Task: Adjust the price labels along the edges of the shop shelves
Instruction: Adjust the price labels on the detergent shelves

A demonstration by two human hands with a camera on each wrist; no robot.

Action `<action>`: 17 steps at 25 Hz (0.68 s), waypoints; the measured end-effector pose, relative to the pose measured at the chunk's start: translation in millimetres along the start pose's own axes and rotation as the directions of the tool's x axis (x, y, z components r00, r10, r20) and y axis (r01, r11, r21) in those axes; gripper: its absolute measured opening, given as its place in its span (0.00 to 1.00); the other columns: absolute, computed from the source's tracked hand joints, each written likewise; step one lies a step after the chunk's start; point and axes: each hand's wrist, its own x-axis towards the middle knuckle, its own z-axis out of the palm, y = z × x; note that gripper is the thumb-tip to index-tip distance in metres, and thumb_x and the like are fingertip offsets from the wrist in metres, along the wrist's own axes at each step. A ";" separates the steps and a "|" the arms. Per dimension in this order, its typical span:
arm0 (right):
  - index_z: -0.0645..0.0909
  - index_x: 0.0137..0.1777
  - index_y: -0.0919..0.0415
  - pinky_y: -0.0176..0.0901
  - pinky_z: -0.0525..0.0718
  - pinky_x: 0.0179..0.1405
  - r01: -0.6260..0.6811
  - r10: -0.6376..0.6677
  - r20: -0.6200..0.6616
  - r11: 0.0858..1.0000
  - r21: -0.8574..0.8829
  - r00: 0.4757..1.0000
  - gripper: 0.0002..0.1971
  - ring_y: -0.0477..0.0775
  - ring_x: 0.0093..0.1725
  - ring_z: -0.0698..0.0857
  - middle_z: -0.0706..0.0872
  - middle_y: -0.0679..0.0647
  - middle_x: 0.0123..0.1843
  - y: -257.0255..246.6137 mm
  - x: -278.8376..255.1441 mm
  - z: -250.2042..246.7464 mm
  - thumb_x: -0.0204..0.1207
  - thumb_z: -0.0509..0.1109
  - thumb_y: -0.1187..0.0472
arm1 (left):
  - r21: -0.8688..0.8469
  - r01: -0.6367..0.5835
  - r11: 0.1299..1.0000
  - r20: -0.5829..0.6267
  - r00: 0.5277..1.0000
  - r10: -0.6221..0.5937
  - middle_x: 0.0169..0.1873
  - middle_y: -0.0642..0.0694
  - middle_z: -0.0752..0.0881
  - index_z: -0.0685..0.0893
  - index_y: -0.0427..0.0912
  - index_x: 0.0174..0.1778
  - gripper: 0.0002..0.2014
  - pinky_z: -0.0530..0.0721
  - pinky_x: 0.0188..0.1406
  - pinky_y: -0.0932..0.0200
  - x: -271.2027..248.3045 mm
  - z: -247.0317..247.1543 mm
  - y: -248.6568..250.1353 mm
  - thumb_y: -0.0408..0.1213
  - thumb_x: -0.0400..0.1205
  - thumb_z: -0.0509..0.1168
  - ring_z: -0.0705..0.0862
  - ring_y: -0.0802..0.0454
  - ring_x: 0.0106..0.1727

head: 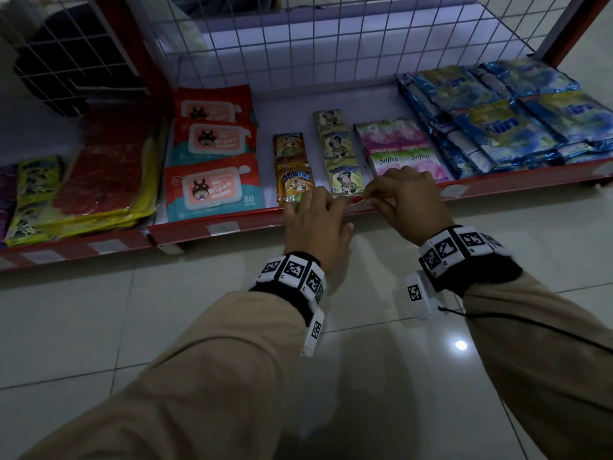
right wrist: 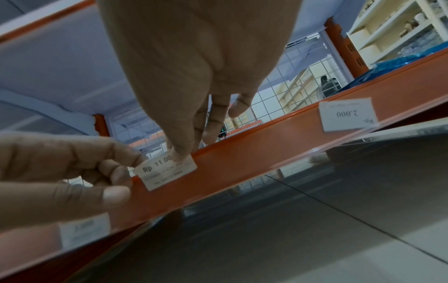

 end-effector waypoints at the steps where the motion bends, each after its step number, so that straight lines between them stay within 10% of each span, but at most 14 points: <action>1: 0.85 0.52 0.57 0.53 0.75 0.51 0.002 -0.003 0.013 1.000 0.015 1.000 0.08 0.61 0.51 0.80 0.86 0.57 0.48 1.1 -0.7 0.7 0.74 0.72 0.60 | 0.000 0.003 1.000 -0.001 1.000 -0.003 0.59 0.46 0.74 0.76 0.53 0.67 0.18 0.64 0.60 0.45 0.2 0.1 0.9 0.51 0.82 0.59 0.70 0.45 0.64; 17: 0.87 0.50 0.64 0.50 0.74 0.42 0.040 -0.040 0.012 0.998 -0.050 0.999 0.07 0.66 0.49 0.77 0.82 0.65 0.45 6.8 -6.8 9.0 0.77 0.70 0.65 | 0.044 0.018 0.999 -0.007 1.000 -0.018 0.59 0.46 0.74 0.78 0.52 0.63 0.15 0.64 0.59 0.44 1.0 -0.9 6.6 0.48 0.80 0.61 0.69 0.44 0.65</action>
